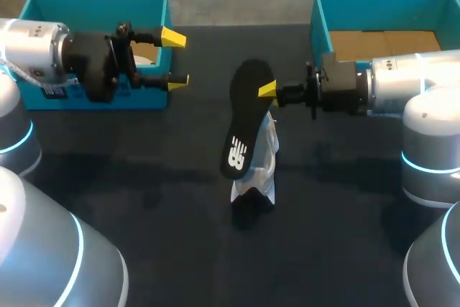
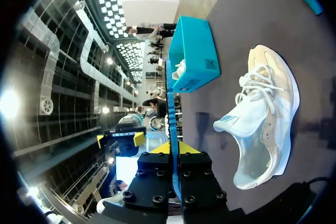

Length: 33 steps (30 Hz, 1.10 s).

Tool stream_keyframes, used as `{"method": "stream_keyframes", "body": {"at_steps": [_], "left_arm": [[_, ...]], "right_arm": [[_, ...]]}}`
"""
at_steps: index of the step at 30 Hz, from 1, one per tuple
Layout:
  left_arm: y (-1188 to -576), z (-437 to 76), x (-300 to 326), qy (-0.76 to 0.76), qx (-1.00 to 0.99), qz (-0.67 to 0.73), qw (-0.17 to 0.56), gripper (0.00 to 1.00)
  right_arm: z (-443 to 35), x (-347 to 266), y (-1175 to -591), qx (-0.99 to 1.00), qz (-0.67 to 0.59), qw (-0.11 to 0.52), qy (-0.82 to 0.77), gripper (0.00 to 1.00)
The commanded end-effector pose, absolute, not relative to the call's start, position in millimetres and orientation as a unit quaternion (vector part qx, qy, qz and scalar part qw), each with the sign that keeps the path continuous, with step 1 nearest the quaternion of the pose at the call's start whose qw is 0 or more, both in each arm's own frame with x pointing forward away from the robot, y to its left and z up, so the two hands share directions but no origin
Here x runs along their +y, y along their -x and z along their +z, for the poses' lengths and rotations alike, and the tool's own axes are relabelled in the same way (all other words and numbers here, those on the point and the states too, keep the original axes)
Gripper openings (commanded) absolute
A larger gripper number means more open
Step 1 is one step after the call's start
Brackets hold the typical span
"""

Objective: Take the shoe out of the shoebox, open the shoe tongue, remove and reinsert the insole, then place the shoe into the shoebox

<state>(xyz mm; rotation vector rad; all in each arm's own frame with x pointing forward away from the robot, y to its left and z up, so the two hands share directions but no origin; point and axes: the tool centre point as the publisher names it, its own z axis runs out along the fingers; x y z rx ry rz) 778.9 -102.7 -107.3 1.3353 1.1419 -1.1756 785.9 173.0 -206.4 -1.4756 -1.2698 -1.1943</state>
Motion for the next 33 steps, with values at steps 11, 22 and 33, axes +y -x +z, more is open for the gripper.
{"method": "stream_keyframes", "body": {"at_steps": [11, 22, 33], "left_arm": [[-797, -146, -119, -0.54, 0.462, -0.505, 0.49, 1.0], [-790, -163, -136, -0.533, 0.462, -0.523, 0.479, 0.93], [-782, -173, -149, -0.516, 0.456, -0.537, 0.487, 0.64]], "right_arm": [[-186, 178, -776, -0.494, -0.477, 0.425, 0.59, 0.0], [-179, 195, -765, -0.495, -0.475, 0.433, 0.585, 0.0], [-178, 209, -766, -0.494, -0.481, 0.432, 0.582, 0.0]]}}
